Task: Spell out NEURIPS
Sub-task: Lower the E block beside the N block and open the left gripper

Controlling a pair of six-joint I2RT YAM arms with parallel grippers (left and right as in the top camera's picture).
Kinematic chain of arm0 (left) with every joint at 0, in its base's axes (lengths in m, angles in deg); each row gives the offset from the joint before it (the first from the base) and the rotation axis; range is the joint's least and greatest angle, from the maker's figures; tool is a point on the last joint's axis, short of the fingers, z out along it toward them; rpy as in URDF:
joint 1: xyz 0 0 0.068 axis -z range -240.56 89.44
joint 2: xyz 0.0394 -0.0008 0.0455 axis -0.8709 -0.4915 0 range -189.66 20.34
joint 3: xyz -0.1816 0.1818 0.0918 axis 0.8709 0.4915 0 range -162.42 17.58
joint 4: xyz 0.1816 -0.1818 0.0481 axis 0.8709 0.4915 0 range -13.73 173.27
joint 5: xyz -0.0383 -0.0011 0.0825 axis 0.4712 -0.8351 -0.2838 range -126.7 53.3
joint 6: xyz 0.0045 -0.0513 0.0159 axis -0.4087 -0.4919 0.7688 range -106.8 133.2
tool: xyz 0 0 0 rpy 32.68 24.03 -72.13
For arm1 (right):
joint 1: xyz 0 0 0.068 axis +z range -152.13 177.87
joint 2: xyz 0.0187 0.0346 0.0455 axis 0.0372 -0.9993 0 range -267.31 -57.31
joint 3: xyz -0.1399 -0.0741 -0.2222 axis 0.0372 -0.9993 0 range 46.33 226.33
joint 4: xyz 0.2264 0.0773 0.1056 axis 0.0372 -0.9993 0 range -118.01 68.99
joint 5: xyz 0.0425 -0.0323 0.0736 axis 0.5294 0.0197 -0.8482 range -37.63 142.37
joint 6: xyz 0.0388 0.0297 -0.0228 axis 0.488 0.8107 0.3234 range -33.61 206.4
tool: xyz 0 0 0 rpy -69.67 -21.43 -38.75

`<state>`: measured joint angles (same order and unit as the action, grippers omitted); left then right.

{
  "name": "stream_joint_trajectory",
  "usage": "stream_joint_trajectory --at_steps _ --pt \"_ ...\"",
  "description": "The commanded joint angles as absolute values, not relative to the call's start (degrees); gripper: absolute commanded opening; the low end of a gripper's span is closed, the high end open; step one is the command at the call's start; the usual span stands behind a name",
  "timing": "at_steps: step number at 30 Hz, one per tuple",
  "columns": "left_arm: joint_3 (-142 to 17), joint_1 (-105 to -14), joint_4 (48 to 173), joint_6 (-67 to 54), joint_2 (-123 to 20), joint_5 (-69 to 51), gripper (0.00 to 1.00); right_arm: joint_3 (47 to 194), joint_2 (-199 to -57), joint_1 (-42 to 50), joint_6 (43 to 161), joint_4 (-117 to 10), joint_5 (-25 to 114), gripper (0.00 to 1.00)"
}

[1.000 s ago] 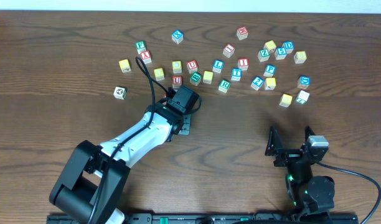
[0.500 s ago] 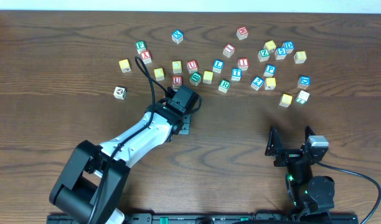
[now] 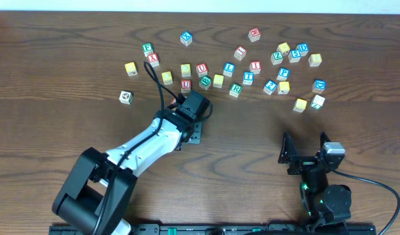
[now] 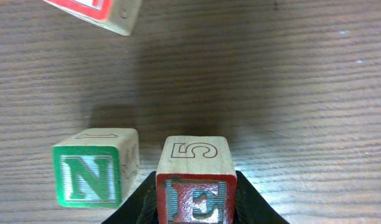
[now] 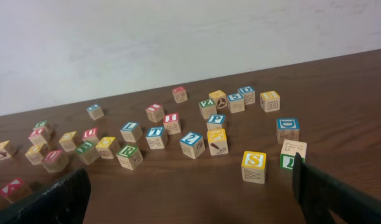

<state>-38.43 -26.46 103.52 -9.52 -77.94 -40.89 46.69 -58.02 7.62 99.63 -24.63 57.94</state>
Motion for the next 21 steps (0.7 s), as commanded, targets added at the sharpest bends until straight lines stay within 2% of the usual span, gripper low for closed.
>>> stream_joint_trajectory --at_steps 1,21 --pt "-38.0 -26.0 103.9 -9.8 -78.7 -40.4 0.08 46.6 -57.7 7.5 100.3 -24.9 57.8 0.99" --pt "-38.3 -26.0 101.6 -11.6 -82.4 -41.3 0.07 46.6 -57.8 7.5 100.3 -24.9 57.8 0.99"
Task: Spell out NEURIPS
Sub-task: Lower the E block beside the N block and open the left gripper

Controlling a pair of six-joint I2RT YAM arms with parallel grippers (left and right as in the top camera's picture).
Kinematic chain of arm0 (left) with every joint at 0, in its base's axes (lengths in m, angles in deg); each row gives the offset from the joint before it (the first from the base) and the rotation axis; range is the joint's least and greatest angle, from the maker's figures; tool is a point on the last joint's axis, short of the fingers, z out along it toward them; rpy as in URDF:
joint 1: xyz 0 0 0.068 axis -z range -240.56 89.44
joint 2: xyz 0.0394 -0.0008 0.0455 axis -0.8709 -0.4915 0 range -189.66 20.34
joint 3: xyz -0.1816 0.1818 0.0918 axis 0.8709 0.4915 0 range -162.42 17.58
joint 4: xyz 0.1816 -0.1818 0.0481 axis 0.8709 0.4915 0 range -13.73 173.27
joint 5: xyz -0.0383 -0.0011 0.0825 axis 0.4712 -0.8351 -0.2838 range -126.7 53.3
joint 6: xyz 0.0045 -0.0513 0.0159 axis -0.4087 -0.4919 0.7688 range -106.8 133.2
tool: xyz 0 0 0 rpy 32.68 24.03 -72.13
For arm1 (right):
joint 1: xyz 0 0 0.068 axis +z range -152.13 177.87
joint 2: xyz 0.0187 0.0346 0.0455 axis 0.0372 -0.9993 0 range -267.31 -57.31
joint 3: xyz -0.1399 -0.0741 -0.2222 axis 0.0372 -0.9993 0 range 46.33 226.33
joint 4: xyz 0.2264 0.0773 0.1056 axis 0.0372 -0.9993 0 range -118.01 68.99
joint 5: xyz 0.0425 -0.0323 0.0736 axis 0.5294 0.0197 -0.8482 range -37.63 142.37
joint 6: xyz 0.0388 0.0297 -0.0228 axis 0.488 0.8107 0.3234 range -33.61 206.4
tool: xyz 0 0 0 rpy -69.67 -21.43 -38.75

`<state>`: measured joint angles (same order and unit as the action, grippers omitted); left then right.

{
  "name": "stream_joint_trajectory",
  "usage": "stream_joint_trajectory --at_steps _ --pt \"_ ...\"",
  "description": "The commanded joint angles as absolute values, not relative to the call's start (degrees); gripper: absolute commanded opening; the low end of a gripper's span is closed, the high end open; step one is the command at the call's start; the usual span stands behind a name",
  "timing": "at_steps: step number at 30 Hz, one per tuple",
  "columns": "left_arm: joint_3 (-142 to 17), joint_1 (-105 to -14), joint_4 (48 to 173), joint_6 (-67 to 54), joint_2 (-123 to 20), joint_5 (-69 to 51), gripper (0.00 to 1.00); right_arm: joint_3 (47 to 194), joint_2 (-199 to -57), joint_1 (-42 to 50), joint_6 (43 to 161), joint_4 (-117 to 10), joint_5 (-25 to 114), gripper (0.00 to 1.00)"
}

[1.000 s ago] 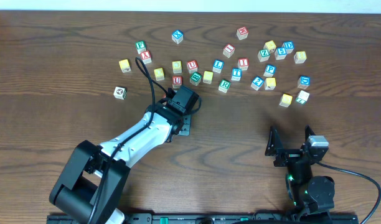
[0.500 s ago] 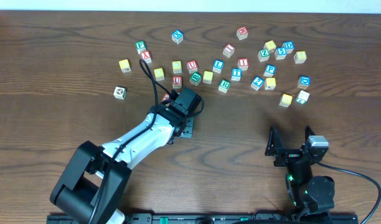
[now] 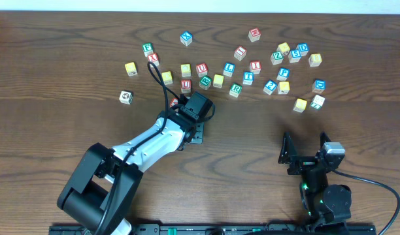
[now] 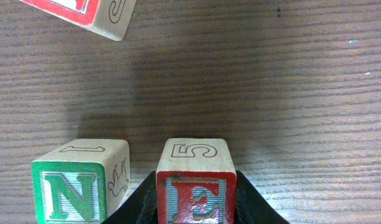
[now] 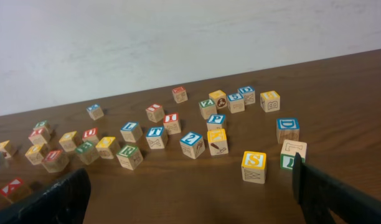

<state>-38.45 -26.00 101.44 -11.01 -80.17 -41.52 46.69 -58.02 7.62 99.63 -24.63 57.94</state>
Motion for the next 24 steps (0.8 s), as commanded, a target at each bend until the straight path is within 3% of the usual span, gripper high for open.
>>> stream_joint_trajectory --at_steps 1,9,10,11,12,24 --pt "-38.3 -26.0 101.6 -11.6 -82.4 -41.3 0.08 46.6 -57.8 7.5 100.3 -24.8 57.8 0.99" --pt "-38.3 -26.0 101.7 -11.6 -82.3 -41.3 0.11 46.6 -57.8 7.5 100.3 -24.8 57.8 0.99" --pt "-38.3 -26.0 101.7 -11.6 -82.3 -41.3 0.17 46.6 -57.8 7.5 100.3 -24.9 57.8 0.99" --pt "-38.4 -26.0 101.7 -11.6 -82.2 -41.3 0.30 46.6 -57.8 7.5 100.3 -24.9 57.8 0.99" --pt "-38.5 -26.0 101.9 -11.5 -82.2 -41.3 0.35 46.6 -57.8 7.5 100.3 -24.9 57.8 0.99" --pt "-39.7 -26.0 103.4 -11.3 -82.1 -41.3 0.38 46.6 -57.8 7.5 100.3 -24.8 57.8 0.99"
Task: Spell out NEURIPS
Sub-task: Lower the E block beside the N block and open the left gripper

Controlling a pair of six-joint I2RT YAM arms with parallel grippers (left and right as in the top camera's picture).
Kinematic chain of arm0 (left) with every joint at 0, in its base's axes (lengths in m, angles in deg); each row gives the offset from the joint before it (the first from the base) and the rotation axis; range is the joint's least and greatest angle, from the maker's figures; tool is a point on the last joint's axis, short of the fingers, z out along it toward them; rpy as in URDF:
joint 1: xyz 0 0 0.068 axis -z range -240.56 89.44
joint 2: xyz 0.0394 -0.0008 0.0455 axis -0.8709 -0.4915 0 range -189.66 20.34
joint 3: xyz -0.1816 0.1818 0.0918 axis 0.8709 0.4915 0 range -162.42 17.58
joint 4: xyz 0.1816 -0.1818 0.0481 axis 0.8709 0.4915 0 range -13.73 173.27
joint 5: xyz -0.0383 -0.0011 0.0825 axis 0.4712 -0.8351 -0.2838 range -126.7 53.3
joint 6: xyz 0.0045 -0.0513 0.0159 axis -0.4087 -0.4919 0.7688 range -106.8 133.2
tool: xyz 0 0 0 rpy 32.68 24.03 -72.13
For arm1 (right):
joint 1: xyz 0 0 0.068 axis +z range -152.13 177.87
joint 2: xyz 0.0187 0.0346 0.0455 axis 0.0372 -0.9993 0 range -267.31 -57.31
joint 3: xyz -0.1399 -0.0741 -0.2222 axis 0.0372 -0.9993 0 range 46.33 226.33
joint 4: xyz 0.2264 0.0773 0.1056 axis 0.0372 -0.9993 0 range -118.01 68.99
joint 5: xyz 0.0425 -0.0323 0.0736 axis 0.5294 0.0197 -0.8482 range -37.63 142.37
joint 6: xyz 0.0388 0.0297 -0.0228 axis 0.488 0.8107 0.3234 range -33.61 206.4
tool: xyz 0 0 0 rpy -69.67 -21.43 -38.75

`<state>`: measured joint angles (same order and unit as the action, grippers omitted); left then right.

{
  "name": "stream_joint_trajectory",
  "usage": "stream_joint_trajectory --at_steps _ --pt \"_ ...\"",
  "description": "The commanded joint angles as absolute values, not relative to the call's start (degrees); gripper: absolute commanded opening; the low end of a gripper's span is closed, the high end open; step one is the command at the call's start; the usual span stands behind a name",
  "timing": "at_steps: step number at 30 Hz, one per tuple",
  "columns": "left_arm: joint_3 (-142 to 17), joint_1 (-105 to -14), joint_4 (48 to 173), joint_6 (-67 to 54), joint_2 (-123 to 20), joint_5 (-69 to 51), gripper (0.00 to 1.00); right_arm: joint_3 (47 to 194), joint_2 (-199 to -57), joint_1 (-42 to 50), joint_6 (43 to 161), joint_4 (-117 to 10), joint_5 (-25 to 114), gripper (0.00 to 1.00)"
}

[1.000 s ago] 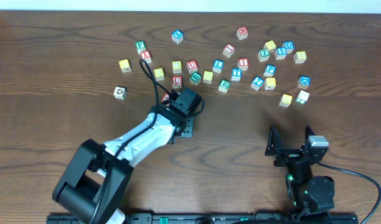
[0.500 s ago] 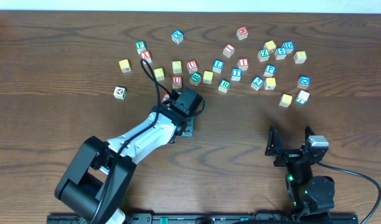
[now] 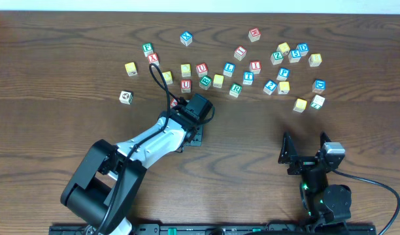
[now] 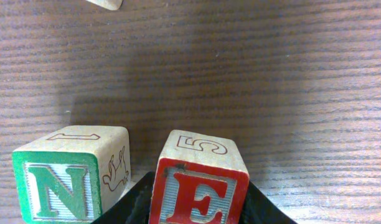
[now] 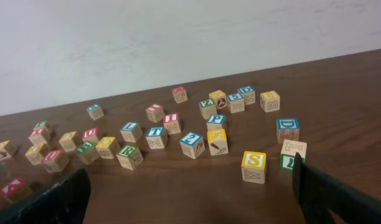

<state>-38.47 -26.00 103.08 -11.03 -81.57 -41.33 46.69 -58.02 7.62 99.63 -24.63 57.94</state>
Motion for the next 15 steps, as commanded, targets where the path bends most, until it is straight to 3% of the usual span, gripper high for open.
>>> stream_joint_trajectory --at_steps 1,9,15 --pt "-39.7 -26.0 103.4 -11.3 -82.1 -41.3 0.42 46.6 -57.8 7.5 100.3 -24.9 57.8 0.99" --pt "-39.7 -26.0 103.4 -10.9 -80.7 -41.2 0.55 46.6 -57.8 7.5 100.3 -24.9 57.8 0.99" --pt "-39.7 -26.0 103.4 -10.4 -79.0 -41.2 0.56 46.6 -57.8 7.5 100.3 -24.9 57.8 0.99"
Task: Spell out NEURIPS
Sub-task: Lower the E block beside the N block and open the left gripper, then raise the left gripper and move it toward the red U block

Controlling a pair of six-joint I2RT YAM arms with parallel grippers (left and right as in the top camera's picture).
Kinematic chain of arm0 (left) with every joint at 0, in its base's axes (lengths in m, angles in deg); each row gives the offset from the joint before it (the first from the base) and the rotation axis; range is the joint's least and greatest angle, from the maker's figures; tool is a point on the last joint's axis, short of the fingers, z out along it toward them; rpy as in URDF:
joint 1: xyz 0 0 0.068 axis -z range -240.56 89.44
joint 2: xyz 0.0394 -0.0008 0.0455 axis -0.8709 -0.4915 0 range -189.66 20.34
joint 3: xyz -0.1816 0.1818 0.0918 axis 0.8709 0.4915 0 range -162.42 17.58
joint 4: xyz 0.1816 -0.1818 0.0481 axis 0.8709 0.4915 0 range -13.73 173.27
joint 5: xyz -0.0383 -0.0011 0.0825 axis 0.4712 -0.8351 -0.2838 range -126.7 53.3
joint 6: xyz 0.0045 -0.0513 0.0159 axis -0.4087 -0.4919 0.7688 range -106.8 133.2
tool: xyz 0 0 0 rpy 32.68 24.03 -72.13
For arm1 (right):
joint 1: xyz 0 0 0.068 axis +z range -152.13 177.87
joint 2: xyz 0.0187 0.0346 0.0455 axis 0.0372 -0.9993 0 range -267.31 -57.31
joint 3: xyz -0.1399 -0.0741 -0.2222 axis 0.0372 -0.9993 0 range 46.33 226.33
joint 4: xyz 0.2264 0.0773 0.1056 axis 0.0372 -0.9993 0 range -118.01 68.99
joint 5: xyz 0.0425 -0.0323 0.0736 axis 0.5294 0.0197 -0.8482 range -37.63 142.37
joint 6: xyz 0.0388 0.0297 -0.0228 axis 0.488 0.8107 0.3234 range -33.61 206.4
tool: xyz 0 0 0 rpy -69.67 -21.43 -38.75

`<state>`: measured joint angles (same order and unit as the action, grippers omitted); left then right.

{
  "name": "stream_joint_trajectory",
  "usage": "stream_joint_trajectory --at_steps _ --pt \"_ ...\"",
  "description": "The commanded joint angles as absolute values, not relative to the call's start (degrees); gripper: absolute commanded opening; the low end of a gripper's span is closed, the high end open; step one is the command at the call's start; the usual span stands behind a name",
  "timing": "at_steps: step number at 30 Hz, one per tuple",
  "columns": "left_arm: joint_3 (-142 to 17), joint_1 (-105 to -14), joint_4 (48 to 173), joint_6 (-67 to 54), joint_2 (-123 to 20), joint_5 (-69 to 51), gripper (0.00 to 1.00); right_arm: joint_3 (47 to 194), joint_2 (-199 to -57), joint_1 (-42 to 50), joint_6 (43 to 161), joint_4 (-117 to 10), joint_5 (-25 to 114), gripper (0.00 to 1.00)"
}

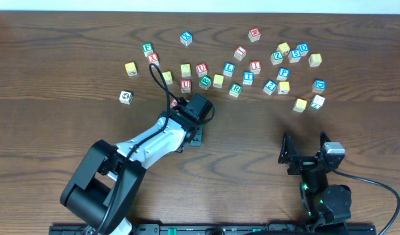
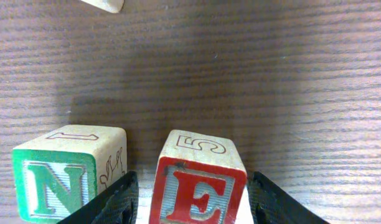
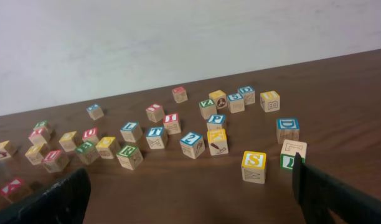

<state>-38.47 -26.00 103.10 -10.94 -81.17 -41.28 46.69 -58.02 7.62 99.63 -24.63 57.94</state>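
Observation:
In the left wrist view the red E block [image 2: 198,183] rests on the wooden table just right of the green N block [image 2: 65,174], a narrow gap between them. My left gripper [image 2: 193,208] is open, its black fingers [image 2: 116,202] standing apart from both sides of the E. From overhead, the left gripper [image 1: 192,132] covers both blocks. My right gripper [image 3: 190,199] hangs open and empty near the front right of the table, also seen overhead as the right gripper [image 1: 305,154]. A yellow S block [image 3: 253,166] lies just ahead of it.
Several loose letter blocks are scattered across the far half of the table [image 1: 357,130], among them a red U [image 1: 201,68], green R [image 1: 235,89], red I [image 1: 255,66] and blue P [image 1: 283,74]. Another block's corner [image 2: 103,5] pokes in at the top of the left wrist view.
My left gripper has opened: its fingers, which pressed the E block's sides, now stand clear of it. The E stays put beside the N. The right arm is unchanged.
My left gripper held the E block just right of the N block, with a wider gap. It then drew nearer to the N, later with the E slightly tilted and close beside it. Now the E is let go there. The right arm stayed still throughout.

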Motion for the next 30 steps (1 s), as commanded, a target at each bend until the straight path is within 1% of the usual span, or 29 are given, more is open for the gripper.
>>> stream_joint_trajectory --at_steps 1,11,20,27,28,29,30 --pt "-39.7 -26.0 103.5 -10.4 -78.7 -41.2 0.56 46.6 -57.8 7.5 100.3 -24.9 57.8 0.99" --pt "-39.7 -26.0 104.9 -9.8 -74.3 -41.2 0.56 46.6 -57.8 7.5 100.3 -24.8 57.8 0.99" --pt "-39.7 -26.0 106.0 -7.4 -66.6 -41.2 0.56 46.6 -57.8 7.5 100.3 -24.8 57.8 0.99" --pt "-39.7 -26.0 107.9 -7.0 -66.0 -41.2 0.56 46.6 -57.8 7.5 100.3 -24.9 57.8 0.99" --pt "-39.8 -26.0 107.8 -7.0 -66.0 -41.2 0.57 46.6 -57.8 7.5 100.3 -24.9 57.8 0.99" --pt "-40.0 -26.0 107.7 -7.0 -66.0 -41.2 0.60 46.6 -57.8 7.5 100.3 -24.8 57.8 0.99" --pt "-40.3 -26.0 107.6 -7.0 -66.0 -41.2 0.61 46.6 -57.8 7.5 100.3 -24.9 57.8 0.99"
